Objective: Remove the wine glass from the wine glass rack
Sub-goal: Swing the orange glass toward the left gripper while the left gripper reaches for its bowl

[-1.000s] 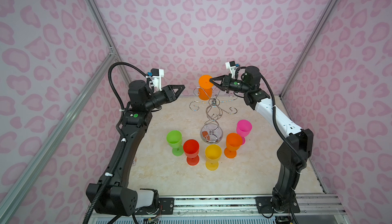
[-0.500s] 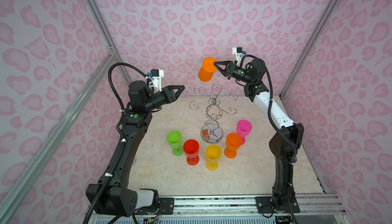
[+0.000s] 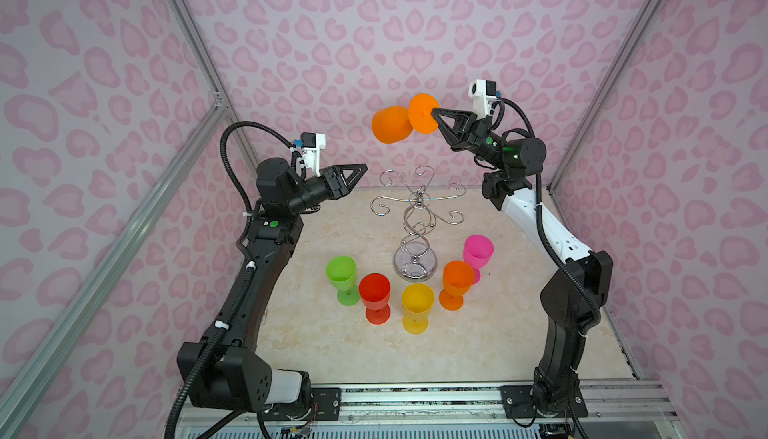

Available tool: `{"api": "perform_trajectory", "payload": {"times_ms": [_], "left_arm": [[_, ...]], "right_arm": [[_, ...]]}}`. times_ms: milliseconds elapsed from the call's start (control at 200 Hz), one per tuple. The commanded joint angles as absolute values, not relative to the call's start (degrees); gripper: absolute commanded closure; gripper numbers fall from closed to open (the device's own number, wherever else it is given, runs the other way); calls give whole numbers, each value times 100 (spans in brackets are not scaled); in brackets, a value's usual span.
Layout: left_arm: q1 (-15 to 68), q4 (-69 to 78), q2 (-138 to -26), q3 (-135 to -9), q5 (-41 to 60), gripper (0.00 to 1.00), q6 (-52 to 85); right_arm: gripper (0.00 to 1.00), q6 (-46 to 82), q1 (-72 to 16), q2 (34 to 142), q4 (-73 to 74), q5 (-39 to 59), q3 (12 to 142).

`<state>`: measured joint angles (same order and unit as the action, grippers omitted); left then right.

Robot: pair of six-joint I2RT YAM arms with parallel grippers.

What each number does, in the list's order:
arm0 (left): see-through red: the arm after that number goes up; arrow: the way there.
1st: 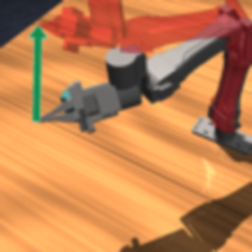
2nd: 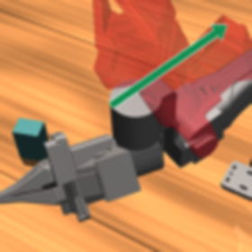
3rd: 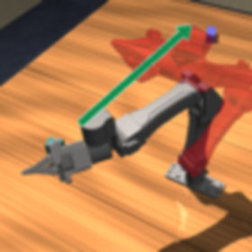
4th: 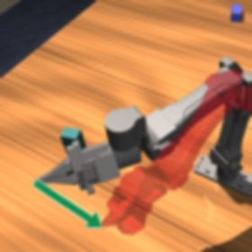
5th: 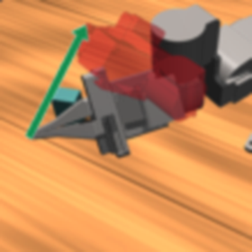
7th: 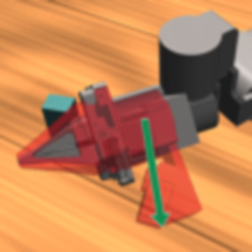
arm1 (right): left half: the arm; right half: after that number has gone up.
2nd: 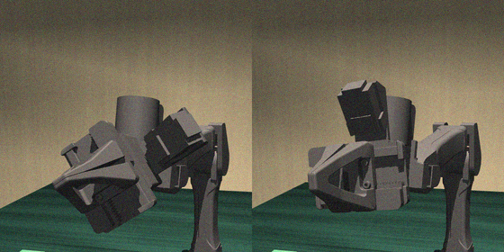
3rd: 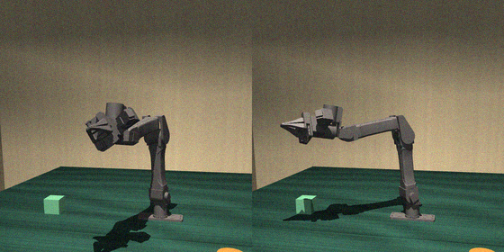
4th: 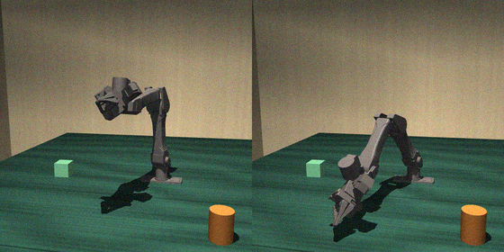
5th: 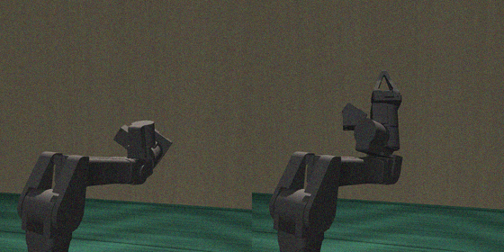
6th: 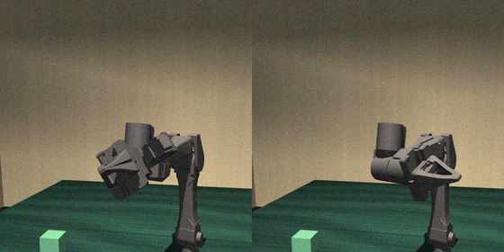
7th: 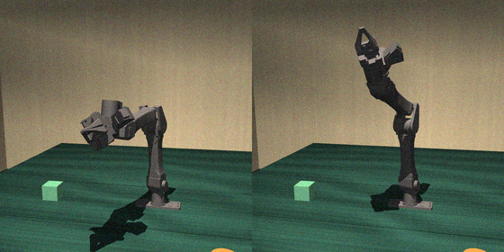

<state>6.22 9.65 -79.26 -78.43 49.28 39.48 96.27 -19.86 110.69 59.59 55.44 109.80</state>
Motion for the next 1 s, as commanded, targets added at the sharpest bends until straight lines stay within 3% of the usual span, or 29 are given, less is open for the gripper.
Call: {"api": "perform_trajectory", "payload": {"times_ms": [0, 340, 995], "left_arm": [[624, 1942, -7727, -7743, 5203, 47, 3983], [631, 2878, -7445, -7028, 5221, 43, 3979], [805, 3777, -7469, -6849, 5221, 40, 4324]], "right_arm": [[100, 10146, -2003, 10932, 6800, 5417, 10639], [100, 11091, -2359, 10935, 7689, 5140, 10318], [100, 12193, -2578, 11210, 8863, 4697, 9937]]}}
